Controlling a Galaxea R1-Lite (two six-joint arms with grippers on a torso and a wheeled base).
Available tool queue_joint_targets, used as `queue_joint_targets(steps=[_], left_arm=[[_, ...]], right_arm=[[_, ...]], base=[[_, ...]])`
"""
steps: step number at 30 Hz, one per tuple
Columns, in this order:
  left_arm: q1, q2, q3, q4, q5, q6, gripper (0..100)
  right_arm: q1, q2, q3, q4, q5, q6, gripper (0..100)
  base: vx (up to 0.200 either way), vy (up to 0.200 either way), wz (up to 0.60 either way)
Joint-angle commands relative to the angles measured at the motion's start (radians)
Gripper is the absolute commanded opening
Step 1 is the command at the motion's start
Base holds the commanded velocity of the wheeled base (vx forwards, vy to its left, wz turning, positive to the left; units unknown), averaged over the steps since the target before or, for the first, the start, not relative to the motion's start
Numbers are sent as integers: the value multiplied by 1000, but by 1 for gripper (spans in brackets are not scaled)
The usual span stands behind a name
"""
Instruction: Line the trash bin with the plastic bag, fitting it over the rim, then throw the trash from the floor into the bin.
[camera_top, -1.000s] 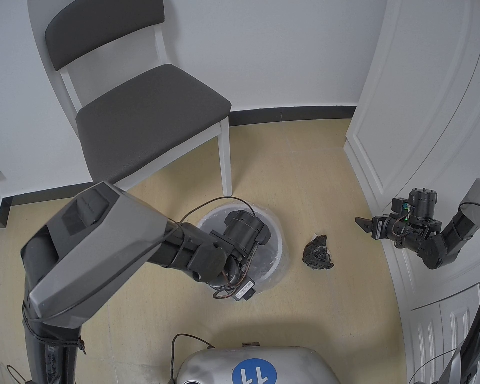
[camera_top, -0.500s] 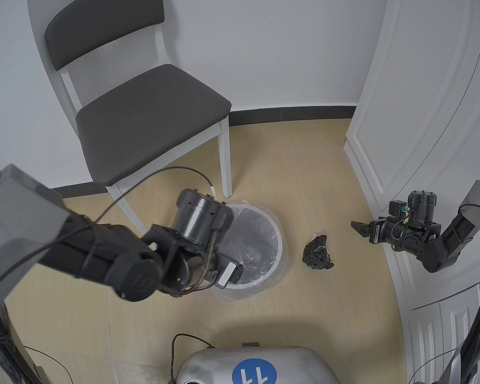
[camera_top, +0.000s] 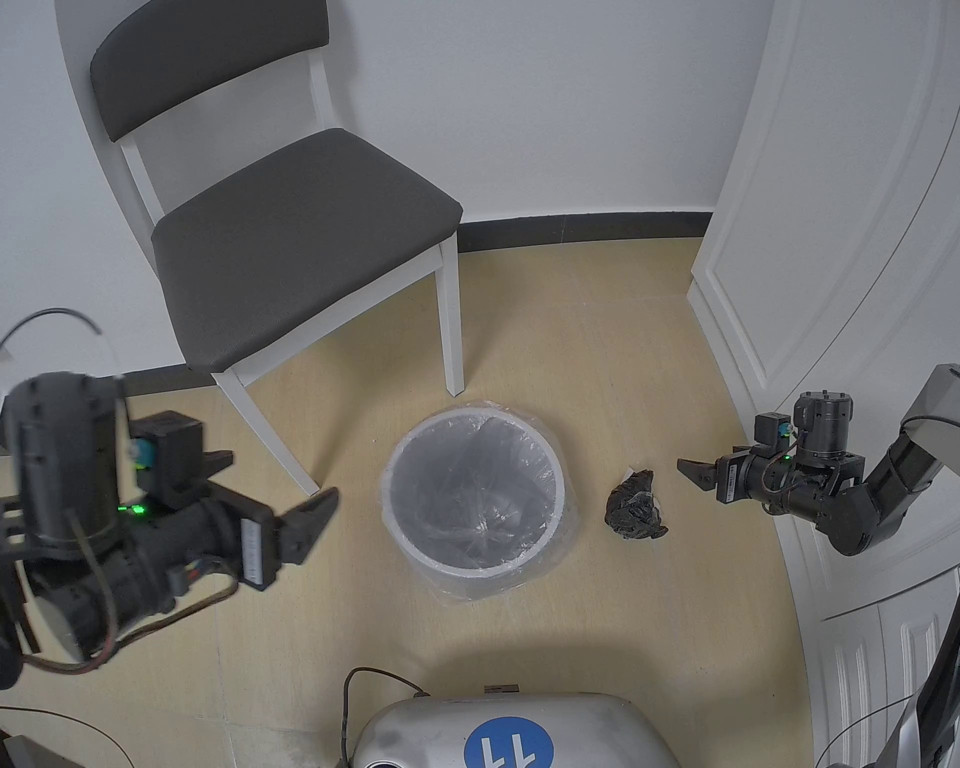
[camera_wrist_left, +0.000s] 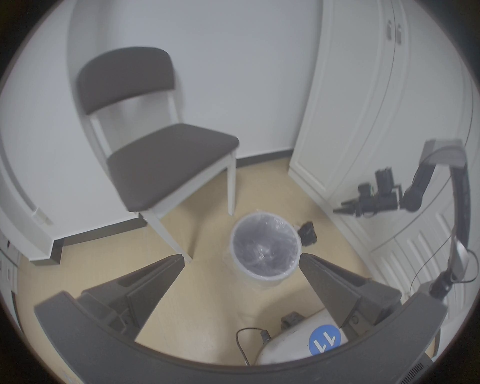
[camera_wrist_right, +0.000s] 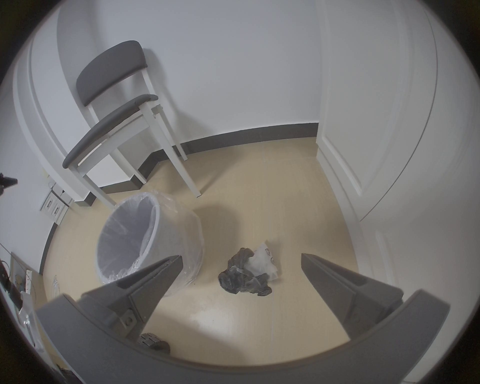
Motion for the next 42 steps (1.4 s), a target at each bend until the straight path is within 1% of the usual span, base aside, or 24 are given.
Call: queue_joint_targets(steps=[1, 3, 4, 5, 6, 8, 10, 12, 14, 17, 21, 25, 28, 32, 35, 38, 42], left_arm=[[102, -393, 185, -20, 4, -23, 100], [137, -444, 227, -22, -1, -23, 100], [137, -444, 227, -22, -1, -23, 100], [163, -480, 254, -22, -4, -25, 100], [171, -505, 268, -22, -4, -26, 100], [172, -539, 289, -22, -4, -32, 100], [174, -559, 291, -22, -4, -34, 100], [175, -588, 286, -22, -3, -34, 100], [194, -595, 283, -26, -4, -34, 100], [214, -589, 274, -22, -7, -32, 100], [214, -585, 276, -22, -7, -32, 100], [214, -585, 277, -22, -7, -32, 100], [214, -583, 282, -20, -9, -34, 100], [214, -583, 302, -20, -36, -34, 100], [214, -585, 306, -20, -56, -34, 100], [214, -583, 309, -20, -58, -32, 100], [214, -585, 314, -20, -58, -32, 100]], right_arm=[[57, 98, -48, 17, -10, 16, 100], [74, 134, -78, 28, -45, 40, 100], [74, 134, -78, 28, -45, 40, 100], [92, 173, -116, 43, -85, 62, 100], [100, 197, -139, 60, -111, 77, 100], [109, 231, -177, 100, -137, 106, 100], [117, 251, -206, 129, -142, 125, 100], [123, 292, -269, 194, -145, 168, 100], [130, 320, -317, 229, -162, 197, 100], [135, 372, -390, 261, -205, 241, 100], [146, 443, -486, 270, -274, 306, 100], [147, 461, -509, 292, -280, 315, 100], [147, 484, -559, 313, -289, 330, 100], [158, 520, -621, 358, -322, 384, 100], [160, 553, -671, 365, -341, 421, 100], [158, 575, -710, 376, -343, 457, 100], [158, 585, -751, 425, -340, 497, 100]], base=[[0, 0, 0], [0, 0, 0], [0, 0, 0], [0, 0, 0], [0, 0, 0], [0, 0, 0], [0, 0, 0], [0, 0, 0], [0, 0, 0], [0, 0, 0], [0, 0, 0], [0, 0, 0], [0, 0, 0], [0, 0, 0], [0, 0, 0], [0, 0, 0], [0, 0, 0]])
